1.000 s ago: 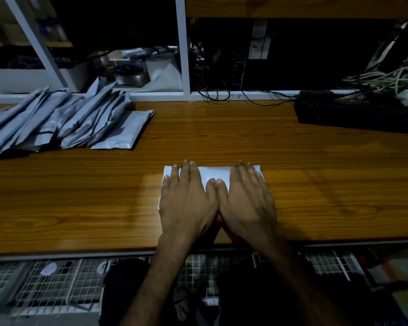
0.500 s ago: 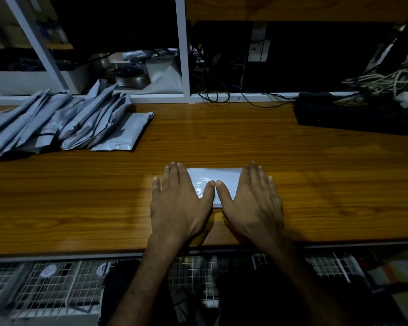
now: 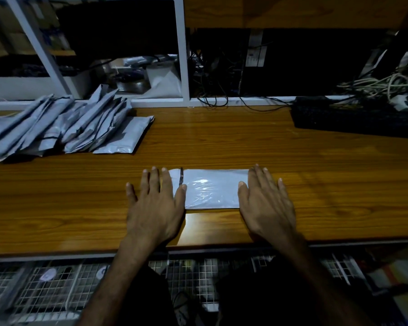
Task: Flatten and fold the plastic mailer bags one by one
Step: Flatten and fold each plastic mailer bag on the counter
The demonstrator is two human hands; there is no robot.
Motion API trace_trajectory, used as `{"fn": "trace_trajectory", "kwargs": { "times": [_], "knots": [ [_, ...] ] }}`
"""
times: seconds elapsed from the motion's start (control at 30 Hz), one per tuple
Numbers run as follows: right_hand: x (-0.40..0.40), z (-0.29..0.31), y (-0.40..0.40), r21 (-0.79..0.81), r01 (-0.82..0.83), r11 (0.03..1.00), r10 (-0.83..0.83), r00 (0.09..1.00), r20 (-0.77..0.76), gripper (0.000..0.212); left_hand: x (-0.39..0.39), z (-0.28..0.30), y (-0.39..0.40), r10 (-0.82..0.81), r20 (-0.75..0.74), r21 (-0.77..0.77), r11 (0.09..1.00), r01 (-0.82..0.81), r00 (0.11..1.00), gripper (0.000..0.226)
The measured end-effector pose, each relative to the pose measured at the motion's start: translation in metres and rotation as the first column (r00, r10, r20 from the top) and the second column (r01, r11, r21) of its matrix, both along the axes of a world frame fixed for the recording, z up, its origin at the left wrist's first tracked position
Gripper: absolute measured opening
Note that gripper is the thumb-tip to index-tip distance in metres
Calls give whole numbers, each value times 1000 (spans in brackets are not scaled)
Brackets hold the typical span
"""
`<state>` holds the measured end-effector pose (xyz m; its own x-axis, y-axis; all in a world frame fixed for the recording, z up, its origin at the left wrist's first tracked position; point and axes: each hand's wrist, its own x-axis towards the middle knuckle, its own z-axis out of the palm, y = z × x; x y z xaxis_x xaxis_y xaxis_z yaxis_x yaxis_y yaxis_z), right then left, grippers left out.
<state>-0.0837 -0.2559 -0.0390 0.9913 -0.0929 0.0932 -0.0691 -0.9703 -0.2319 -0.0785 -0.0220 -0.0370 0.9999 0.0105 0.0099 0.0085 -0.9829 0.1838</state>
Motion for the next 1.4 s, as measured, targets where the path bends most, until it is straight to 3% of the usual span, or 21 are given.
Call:
{"fn": "trace_trajectory", "kwargs": {
  "times": [0.57, 0.73, 0.83, 1.1, 1.23, 1.4],
  "knots": [
    [-7, 3, -42, 69, -51, 996, 51, 999, -5, 54, -22, 9, 31, -3, -9, 44, 999, 3, 1000, 57],
    [-12, 15, -41, 235, -11, 972, -16, 994, 110, 51, -20, 20, 28, -46, 30, -1, 999, 46, 998, 58],
    [-6, 24, -23, 263, -89, 961, 42, 983, 179, 44, -13, 30, 4, -90, 120, -71, 993, 99, 989, 52],
    [24, 26, 36, 94, -296, 951, 282, 950, 135, 42, 24, 31, -59, -215, 127, -131, 964, 231, 968, 42],
    [32, 21, 36, 66, -280, 958, 273, 957, 99, 44, 32, 22, -61, -191, 112, -141, 968, 206, 975, 50],
    [30, 13, 39, -18, -201, 979, 202, 976, 81, 51, 26, 11, -62, -133, 122, -9, 991, 135, 984, 57]
  ]
}}
